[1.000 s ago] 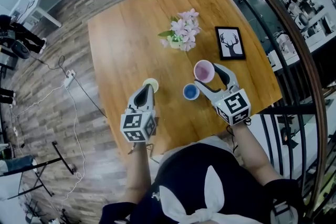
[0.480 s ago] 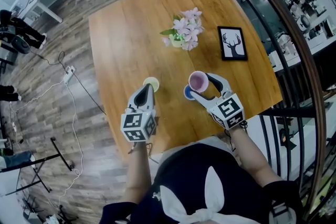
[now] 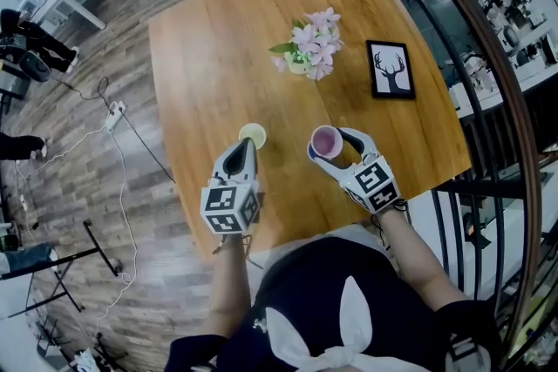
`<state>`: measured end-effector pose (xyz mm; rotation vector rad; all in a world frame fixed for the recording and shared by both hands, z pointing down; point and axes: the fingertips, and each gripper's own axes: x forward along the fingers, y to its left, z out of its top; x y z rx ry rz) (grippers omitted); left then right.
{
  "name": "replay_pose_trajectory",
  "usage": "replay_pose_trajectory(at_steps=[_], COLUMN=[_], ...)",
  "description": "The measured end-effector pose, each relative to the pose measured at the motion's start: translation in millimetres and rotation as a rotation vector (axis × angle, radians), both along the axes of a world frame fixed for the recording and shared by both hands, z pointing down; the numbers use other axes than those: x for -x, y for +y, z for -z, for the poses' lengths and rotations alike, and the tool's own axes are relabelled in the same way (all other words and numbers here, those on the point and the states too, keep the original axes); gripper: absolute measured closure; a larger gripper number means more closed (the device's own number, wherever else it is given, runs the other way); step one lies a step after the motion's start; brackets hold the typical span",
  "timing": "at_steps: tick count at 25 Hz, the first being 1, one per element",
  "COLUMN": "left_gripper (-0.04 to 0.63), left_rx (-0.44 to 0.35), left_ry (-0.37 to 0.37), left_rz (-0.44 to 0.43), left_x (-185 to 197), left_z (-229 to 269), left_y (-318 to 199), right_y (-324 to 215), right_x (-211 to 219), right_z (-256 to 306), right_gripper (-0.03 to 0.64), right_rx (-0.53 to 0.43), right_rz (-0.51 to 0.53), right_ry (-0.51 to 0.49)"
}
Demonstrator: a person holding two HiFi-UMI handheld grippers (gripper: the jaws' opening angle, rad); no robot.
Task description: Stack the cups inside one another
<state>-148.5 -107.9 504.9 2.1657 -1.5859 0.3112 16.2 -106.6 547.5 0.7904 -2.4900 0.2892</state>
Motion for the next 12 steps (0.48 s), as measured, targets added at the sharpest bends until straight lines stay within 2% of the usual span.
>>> replay_pose_trajectory(at_steps=[12], left_gripper=[0.584], left_rx=[0.007], left_ry=[0.004], left_rz=[0.013], left_x=[2], left_z=[-3], left_y=[2], right_y=[5], right_x=[7], right_z=[-40], right_gripper=[0.288], right_rx=[0.043], right_rz=[0.047], right_ry=[0.07])
